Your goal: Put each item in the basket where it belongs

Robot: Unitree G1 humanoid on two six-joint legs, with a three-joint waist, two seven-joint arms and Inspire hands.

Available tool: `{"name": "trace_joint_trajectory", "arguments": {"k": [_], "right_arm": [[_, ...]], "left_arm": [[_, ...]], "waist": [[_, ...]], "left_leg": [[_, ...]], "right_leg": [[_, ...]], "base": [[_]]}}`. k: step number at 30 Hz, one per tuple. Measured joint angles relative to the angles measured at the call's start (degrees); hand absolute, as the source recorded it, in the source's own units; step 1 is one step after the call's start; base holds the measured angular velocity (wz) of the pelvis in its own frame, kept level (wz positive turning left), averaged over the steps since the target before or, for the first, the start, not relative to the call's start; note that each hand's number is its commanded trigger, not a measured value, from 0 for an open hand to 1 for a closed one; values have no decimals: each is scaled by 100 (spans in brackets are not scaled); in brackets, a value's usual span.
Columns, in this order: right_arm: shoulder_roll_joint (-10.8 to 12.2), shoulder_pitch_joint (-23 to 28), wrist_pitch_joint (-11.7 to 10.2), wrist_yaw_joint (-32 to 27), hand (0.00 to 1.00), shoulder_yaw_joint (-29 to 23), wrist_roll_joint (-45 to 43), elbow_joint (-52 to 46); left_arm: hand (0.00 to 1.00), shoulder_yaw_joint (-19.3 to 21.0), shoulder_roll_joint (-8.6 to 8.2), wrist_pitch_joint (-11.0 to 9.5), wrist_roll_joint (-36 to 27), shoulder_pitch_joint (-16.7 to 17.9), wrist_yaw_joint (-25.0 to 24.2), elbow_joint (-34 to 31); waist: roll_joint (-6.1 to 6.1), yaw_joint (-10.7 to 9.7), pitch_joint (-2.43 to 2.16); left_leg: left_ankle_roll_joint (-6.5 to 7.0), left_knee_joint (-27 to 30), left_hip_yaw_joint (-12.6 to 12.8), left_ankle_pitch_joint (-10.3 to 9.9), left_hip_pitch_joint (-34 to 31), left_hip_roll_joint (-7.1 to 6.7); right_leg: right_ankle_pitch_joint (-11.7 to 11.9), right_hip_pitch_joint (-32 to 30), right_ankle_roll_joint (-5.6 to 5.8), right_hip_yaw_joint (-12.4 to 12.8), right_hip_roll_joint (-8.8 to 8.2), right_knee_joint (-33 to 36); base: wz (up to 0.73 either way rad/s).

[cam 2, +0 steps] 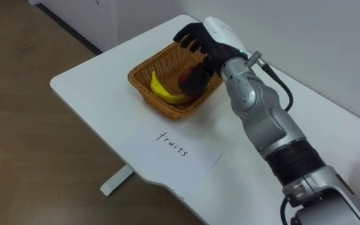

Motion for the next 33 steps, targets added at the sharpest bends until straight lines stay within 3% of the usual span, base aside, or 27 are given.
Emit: {"name": "trace_joint_trajectory", "arguments": {"k": [16,33], "right_arm": [[1,1,-1,5,0,1,195,-23],[0,1,1,58,0,-2,-64,-120]], "left_arm": [[0,-52,11,101,3,141,44,-211],[0,-46,9,149,6,119,8,-257]], "waist": [[18,-15,-1],[10,-45,-35]], "left_leg": [[-18,40,-26,-7,-25,-8],[-17,37,-30,-6,-21,-4]], "right_leg": [[-2,4,1,11,6,-2],[-2,12,2,22,16,-3]], "base": [[0],[0]]}}
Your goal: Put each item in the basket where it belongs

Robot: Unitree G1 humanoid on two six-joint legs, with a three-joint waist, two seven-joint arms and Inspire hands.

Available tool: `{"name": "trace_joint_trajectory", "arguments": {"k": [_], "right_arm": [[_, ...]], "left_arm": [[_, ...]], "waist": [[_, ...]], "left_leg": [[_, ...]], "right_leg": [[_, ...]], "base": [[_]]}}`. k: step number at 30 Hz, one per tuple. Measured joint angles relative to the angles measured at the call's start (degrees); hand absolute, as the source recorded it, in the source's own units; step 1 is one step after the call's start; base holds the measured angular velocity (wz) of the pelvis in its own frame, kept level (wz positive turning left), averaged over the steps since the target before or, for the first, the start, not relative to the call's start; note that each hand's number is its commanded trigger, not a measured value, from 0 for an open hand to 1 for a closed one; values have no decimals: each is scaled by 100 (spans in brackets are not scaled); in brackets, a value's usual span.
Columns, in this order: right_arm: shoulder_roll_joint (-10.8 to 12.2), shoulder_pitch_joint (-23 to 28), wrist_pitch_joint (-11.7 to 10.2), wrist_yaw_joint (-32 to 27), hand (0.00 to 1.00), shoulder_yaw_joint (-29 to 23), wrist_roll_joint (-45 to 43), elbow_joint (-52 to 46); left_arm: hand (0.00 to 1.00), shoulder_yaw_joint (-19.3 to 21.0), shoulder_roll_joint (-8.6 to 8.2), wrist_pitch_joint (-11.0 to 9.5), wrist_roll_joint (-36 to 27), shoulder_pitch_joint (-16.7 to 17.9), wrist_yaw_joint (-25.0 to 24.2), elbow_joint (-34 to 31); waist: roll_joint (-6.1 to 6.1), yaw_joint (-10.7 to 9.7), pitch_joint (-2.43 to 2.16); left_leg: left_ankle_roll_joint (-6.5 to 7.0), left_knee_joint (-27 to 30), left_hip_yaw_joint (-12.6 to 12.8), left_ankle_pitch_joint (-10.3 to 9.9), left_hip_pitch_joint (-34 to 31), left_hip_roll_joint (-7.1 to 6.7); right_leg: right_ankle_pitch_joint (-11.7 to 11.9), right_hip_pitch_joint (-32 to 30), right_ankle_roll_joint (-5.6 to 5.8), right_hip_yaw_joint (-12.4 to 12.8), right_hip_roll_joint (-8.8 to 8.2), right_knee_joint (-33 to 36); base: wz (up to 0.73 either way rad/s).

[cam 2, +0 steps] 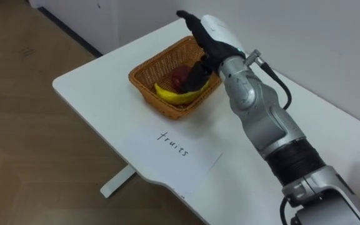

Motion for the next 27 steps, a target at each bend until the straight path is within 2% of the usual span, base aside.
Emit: {"name": "trace_joint_trajectory", "arguments": {"k": [6,12,14,18,20,22,23,27], "right_arm": [[-58,68,-6,28,0,-318,-24,-300],[-462,105,-60,4,0,-360,-337,-732],[-512,114,-55,4,0,-456,-502,-735],[-536,213,-69,3,0,-688,-632,-802],[-611,211,-69,-61,0,-907,-601,-824],[-689,212,-68,-107,0,-1053,-548,-890],[-726,213,-64,-106,0,-1194,-540,-985],[-731,210,-57,-120,0,-1532,-370,-1471]], "left_arm": [[0,118,-4,-2,68,-6,14,0],[0,115,-3,-27,63,-151,44,-25],[0,115,-3,-43,48,-299,68,-25],[0,95,36,-42,36,-355,242,-21],[0,97,35,-43,-4,-406,302,42],[0,104,31,-56,-30,-449,319,61],[0,117,32,-104,-122,-486,341,58],[0,138,33,-183,-131,-520,389,-35]], "waist": [[-29,-149,-21],[-62,-430,-43],[-47,-496,-27],[-39,-708,-18],[-9,-786,3],[1,-818,9],[8,-897,11],[33,-1081,11]], "left_leg": [[1,-1,12,1,20,2],[6,15,56,-3,36,3],[11,9,90,-7,96,5],[31,11,135,-32,177,5],[45,12,219,-38,171,6],[60,20,324,-48,136,12],[72,67,342,-55,59,6],[105,83,445,-56,8,7]], "right_leg": [[0,7,0,3,-12,13],[0,1,0,73,-17,31],[1,43,-2,89,-20,34],[-1,109,2,139,-40,56],[-8,50,13,199,-76,131],[-10,-40,16,307,-83,165],[-12,-115,19,327,-92,215],[-5,-216,29,459,-89,222]], "base": [[0],[-3],[-9],[-6],[-14],[-23],[-16],[-17]]}}
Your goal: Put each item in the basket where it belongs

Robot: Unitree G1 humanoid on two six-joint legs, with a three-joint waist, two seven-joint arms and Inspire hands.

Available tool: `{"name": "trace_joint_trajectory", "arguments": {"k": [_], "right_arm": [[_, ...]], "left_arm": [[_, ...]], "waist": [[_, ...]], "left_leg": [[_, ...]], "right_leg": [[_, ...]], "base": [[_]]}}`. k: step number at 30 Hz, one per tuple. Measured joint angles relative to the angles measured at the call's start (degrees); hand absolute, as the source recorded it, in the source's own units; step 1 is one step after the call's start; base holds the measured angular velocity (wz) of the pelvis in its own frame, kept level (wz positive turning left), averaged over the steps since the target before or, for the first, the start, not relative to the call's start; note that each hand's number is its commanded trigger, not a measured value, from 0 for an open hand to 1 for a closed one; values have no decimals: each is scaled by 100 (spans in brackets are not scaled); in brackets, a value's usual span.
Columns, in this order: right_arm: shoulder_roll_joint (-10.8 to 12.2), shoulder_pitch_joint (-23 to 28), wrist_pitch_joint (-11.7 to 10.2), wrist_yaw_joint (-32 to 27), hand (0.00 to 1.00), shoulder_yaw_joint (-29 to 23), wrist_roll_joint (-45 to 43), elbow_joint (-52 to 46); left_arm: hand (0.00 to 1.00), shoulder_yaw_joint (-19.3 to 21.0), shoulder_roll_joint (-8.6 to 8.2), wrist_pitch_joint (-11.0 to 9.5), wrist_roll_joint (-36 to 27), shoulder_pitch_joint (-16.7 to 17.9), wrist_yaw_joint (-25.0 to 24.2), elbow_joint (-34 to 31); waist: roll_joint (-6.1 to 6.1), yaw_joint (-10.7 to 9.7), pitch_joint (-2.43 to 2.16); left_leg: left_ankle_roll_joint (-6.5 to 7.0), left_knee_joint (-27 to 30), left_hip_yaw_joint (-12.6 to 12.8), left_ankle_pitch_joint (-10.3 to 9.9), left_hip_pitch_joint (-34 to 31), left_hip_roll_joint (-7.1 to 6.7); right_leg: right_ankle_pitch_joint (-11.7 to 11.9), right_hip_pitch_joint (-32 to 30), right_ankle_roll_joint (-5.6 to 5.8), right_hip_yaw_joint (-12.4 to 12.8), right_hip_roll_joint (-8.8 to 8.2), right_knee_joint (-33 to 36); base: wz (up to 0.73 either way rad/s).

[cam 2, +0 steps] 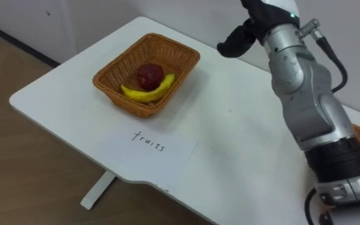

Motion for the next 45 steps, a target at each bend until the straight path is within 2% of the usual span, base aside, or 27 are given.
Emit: {"name": "trace_joint_trajectory", "arguments": {"k": [3,5,7,9,12,16,19,21,26,30,34,38,45], "right_arm": [[-51,1,0,-1,0,-154,33,-191],[-159,3,2,-1,0,-213,51,-357],[-219,26,2,-35,0,-360,50,-514],[-284,39,1,-142,0,-442,94,-564],[-285,55,5,-224,0,-557,226,-583],[-306,312,3,-220,0,-812,501,-833],[-522,361,-7,-183,0,-1081,914,-897],[-651,389,-13,-186,0,-1172,1009,-900],[-657,419,-1,-306,0,-1376,1121,-900],[-668,555,48,-393,0,-1650,1226,-899],[-736,571,41,-617,0,-2221,1399,-757],[-783,935,45,-1001,0,-2846,1643,-573],[-782,2006,50,-1495,0,-3324,1824,-402]], "left_arm": [[0,12,-2,-64,19,-63,-1,-32],[0,13,-2,-111,10,-90,31,-27],[0,13,-2,-111,10,-83,63,-26],[0,13,-3,-111,-8,-63,99,-4],[0,27,4,-121,-94,-112,117,172],[0,103,-11,-120,-96,-97,86,285],[0,106,-11,-154,-98,-127,47,290],[0,86,-21,-233,-103,-140,47,317],[0,86,-21,-282,-215,-140,58,303],[0,88,-21,-284,-214,-116,163,298],[0,163,-25,-286,-207,-109,236,316],[0,203,-16,-286,-218,-121,260,315],[0,221,-40,-308,-210,-61,472,421]], "waist": [[46,-57,-16],[81,-162,-48],[81,-228,-62],[102,-276,-50],[92,-349,-58],[53,-594,-88],[86,-693,-73],[113,-728,-83],[123,-1095,-79],[109,-1216,-77],[81,-1446,-94],[47,-1508,-114],[90,-1594,-80]], "left_leg": [[22,-44,103,-14,115,17],[31,-125,163,-9,190,25],[35,-164,196,-10,223,31],[37,-194,252,-8,315,48],[31,-291,417,-16,417,109],[-5,-289,528,-55,383,169],[-25,-274,642,-90,397,223],[-33,-288,737,-104,407,258],[-73,-304,1009,-131,428,351],[-110,-342,1149,-154,508,412],[-135,-324,1170,-176,516,449],[-155,-314,1305,-193,583,498],[-175,-403,1545,-213,639,549]], "right_leg": [[4,24,8,141,11,2],[9,25,15,209,14,-2],[11,28,19,242,20,-10],[12,62,20,303,33,-20],[14,93,16,396,75,-41],[31,89,-11,475,145,-113],[51,62,-41,568,189,-113],[65,15,-64,675,221,-110],[102,-84,-119,936,313,-107],[123,-97,-145,1083,377,-108],[127,-105,-151,1101,410,-108],[141,-95,-174,1137,444,-108],[158,-152,-204,1412,511,-104]], "base": [[-21],[-17],[-11],[-15],[-25],[-11],[-21],[-31],[-26],[-25],[-6],[-10],[-22]]}}
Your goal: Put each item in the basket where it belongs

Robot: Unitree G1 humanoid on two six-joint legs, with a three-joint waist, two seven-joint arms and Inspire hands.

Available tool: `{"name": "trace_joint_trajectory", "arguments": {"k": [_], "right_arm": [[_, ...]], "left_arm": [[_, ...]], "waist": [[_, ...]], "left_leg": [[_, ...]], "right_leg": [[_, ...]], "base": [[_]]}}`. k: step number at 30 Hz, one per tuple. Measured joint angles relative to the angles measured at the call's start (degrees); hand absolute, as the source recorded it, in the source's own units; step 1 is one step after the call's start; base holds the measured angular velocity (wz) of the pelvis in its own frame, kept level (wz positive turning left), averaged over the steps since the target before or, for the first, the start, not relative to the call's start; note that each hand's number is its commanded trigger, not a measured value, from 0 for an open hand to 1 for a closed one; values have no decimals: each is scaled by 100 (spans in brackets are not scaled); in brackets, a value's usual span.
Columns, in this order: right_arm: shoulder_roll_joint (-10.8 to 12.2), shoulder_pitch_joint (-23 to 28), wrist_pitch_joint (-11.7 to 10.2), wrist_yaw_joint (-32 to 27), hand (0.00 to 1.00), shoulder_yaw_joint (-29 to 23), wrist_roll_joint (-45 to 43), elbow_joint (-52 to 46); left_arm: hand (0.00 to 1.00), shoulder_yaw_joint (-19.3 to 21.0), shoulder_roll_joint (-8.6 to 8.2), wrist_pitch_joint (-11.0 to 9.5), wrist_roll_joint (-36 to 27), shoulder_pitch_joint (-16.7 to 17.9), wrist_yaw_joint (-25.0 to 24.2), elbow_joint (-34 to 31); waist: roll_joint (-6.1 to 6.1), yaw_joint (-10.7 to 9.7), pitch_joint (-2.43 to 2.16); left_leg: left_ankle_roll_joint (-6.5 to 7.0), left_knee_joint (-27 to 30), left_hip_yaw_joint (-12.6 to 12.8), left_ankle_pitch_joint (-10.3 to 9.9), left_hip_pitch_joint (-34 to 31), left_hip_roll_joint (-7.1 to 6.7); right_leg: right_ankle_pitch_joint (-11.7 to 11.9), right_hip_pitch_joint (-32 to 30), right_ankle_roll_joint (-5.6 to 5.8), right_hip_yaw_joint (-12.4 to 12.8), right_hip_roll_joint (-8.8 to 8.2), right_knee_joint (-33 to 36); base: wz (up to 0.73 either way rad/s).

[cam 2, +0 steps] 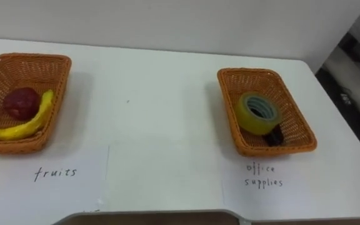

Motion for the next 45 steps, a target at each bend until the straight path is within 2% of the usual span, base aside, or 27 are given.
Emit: {"name": "trace_joint_trajectory", "arguments": {"k": [2,5,10,13,16,20,24,27,29,35,40,45], "right_arm": [[0,313,-5,-189,0,-144,235,0],[14,675,-17,-597,0,-306,624,18],[141,1039,-124,-1359,0,-615,1225,217],[212,1363,-232,-1840,0,-648,1815,431],[508,1684,-342,-2129,0,-898,2297,689],[866,2008,-346,-2453,0,-1325,2941,1156],[932,2121,-401,-2579,0,-1332,3207,1549],[1137,2197,-480,-2813,0,-1341,3432,1894],[1259,2336,-535,-2912,0,-1342,3732,2226],[1611,2738,-631,-2940,0,-1477,4237,3190],[1822,2786,-647,-2948,0,-1508,4263,3671],[1992,2806,-747,-2791,0,-1491,4570,4346]], "left_arm": [[0,16,3,-20,-5,17,86,18],[0,18,2,-42,-6,61,109,8],[0,14,2,-44,-126,98,168,-3],[0,-5,-2,-44,-254,134,272,25],[0,11,-17,-45,-243,137,430,15],[0,17,-52,-45,-227,161,421,10],[0,30,-52,-44,-226,244,422,4],[0,28,-59,-45,-231,205,417,-16],[0,27,-75,-46,-264,188,402,-19],[0,257,-157,-123,-311,291,430,-5],[0,261,-198,-124,-348,304,356,-20],[0,258,-228,-139,-374,244,263,-8]], "waist": [[31,-38,17],[11,-58,43],[51,-173,9],[28,-194,27],[29,-250,20],[83,-339,10],[168,-492,1],[175,-497,1],[188,-493,-3],[229,-496,-8],[285,-587,-1],[321,-557,18]], "left_leg": [[-4,-4,102,-2,-4,20],[-27,-3,212,-26,30,45],[-39,-7,255,-32,-18,67],[-59,-37,292,-39,54,83],[-73,-59,288,-58,71,96],[-78,-117,302,-66,78,93],[-80,-179,372,-66,138,106],[-98,-189,402,-88,145,106],[-103,-184,400,-97,171,114],[-111,-189,407,-104,173,124],[-111,-196,407,-109,174,121],[-114,-206,396,-111,196,90]], "right_leg": [[14,-40,-23,58,10,-4],[6,-56,-33,146,33,-15],[25,-100,-57,197,86,-109],[28,-56,-62,304,133,-109],[28,-44,-64,318,156,-203],[26,-32,-62,331,167,-208],[24,-27,-65,335,179,-199],[2,-36,-78,353,183,-197],[-36,-72,-73,459,199,-192],[-56,-40,-78,415,194,-176],[-69,-51,-76,425,188,-171],[-87,-70,-80,459,190,-159]], "base": [[-21],[-17],[-6],[-8],[-2],[-4],[-9],[-9],[0],[2],[-1],[-1]]}}
